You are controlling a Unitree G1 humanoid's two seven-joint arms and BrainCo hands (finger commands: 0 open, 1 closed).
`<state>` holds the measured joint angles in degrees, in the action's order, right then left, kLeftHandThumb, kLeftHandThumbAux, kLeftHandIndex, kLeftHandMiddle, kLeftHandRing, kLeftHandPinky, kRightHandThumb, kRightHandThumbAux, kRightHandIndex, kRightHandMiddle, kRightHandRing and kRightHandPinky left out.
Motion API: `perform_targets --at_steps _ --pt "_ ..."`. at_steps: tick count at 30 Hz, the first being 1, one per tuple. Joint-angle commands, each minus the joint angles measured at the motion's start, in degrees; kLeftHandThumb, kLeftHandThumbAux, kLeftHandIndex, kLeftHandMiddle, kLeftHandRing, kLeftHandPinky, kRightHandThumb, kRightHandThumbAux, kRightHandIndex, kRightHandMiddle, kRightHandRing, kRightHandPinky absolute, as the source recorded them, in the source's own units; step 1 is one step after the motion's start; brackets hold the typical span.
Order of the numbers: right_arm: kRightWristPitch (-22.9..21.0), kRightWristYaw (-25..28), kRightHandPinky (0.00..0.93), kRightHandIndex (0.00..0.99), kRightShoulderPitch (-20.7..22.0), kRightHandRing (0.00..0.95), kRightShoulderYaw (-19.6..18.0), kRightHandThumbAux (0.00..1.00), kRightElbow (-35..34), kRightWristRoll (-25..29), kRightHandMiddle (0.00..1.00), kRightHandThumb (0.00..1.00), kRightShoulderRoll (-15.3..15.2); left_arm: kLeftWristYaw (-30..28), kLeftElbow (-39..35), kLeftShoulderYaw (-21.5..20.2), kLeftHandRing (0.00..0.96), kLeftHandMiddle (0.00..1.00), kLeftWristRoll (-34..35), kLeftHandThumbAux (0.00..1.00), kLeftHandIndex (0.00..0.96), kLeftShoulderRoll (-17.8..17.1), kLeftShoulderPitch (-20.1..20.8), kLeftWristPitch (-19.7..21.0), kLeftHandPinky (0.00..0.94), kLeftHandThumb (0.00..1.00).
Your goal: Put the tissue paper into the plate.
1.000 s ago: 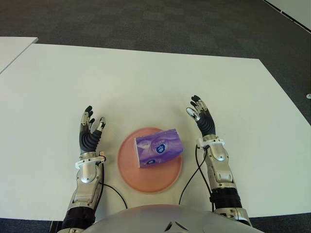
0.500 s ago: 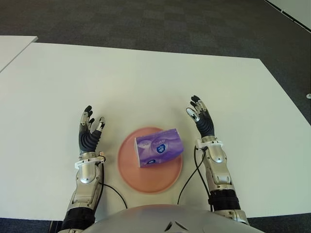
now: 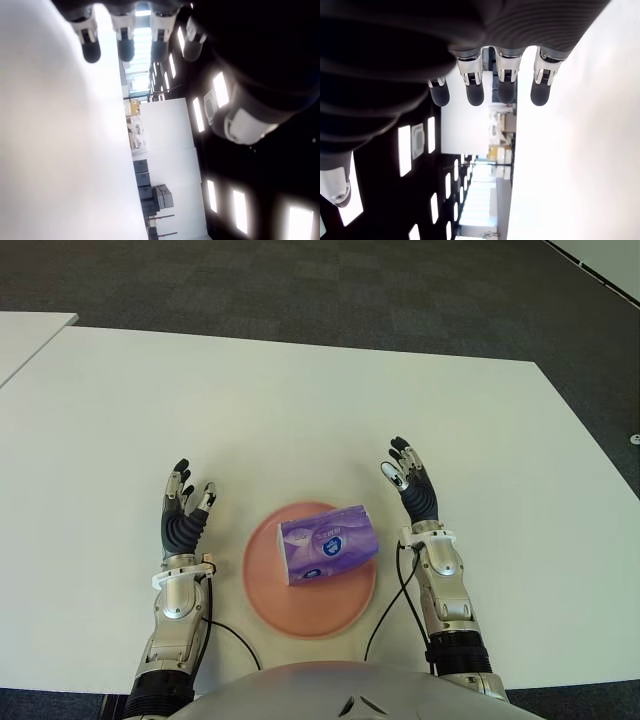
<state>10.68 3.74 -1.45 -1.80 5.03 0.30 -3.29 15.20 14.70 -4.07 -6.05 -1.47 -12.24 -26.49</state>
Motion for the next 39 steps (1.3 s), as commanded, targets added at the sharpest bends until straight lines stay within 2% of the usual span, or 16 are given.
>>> perform_targets --at_steps 1,5,7,9,10,12,15,20,27,39 --pt "-1.35 -0.52 0.0 0.0 -0.34 0.0 0.45 0.482 -0.18 -0.31 0.0 0.048 0.44 -1.15 1.84 -0.7 0.0 0.0 0.44 0.581 0.0 -0.18 -2.63 3.59 0.0 0.0" --pt "-1.5 -0.87 0.0 0.0 -0.44 0.0 0.83 0.482 -0.45 -0.49 0.0 0.048 0.6 -1.41 1.53 -0.92 0.0 0.0 0.56 0.578 0.0 -0.34 -2.75 3.44 0.0 0.0" --pt "2.11 -3.31 0.0 0.0 -2.11 0.0 1.49 0.496 4.1 -2.65 0.0 0.049 1.67 -1.64 1.33 -0.94 0.0 0.0 0.64 0.577 0.0 -0.45 -2.89 3.17 0.0 0.0" --pt "8.93 -8.95 0.0 0.0 -3.9 0.0 2.34 0.567 14.82 -6.53 0.0 0.063 3.31 -1.91 1.2 -1.05 0.0 0.0 0.8 0.578 0.0 -0.63 -2.93 3.08 0.0 0.0" --pt "12.36 -10.27 0.0 0.0 -3.47 0.0 1.9 0.584 20.36 -6.86 0.0 0.068 3.54 -2.1 1.07 -1.07 0.0 0.0 0.84 0.578 0.0 -0.77 -2.98 3.15 0.0 0.0" --pt "16.72 -11.36 0.0 0.0 -2.31 0.0 1.18 0.619 26.94 -6.65 0.0 0.061 3.71 -2.37 0.85 -1.07 0.0 0.0 0.86 0.577 0.0 -1.0 -3.08 3.28 0.0 0.0" --pt "21.37 -12.54 0.0 0.0 -0.25 0.0 0.29 0.616 33.4 -6.09 0.0 0.041 4.28 -2.95 0.48 -1.09 0.0 0.0 1.03 0.577 0.0 -1.45 -3.17 3.59 0.0 0.0" --pt "26.92 -13.97 0.0 0.0 1.7 0.0 -0.42 0.574 37.79 -5.51 0.0 0.019 5.3 -3.73 0.04 -1.22 0.0 0.0 1.38 0.58 0.0 -2.02 -3.2 4.14 0.0 0.0" --pt "29.99 -13.31 0.0 0.0 3.67 0.0 -0.25 0.538 42.46 -4.73 0.0 0.022 5.22 -4.14 -0.53 -1.23 0.0 0.0 1.15 0.579 0.0 -2.42 -3.29 4.52 0.0 0.0" --pt "34.58 -12.94 0.0 0.0 5.74 0.0 -0.05 0.564 47.86 -5.11 0.0 0.027 4.19 -3.74 -2.06 -1.11 0.0 0.0 0.84 0.583 0.0 -2.29 -3.39 5.99 0.0 0.0"
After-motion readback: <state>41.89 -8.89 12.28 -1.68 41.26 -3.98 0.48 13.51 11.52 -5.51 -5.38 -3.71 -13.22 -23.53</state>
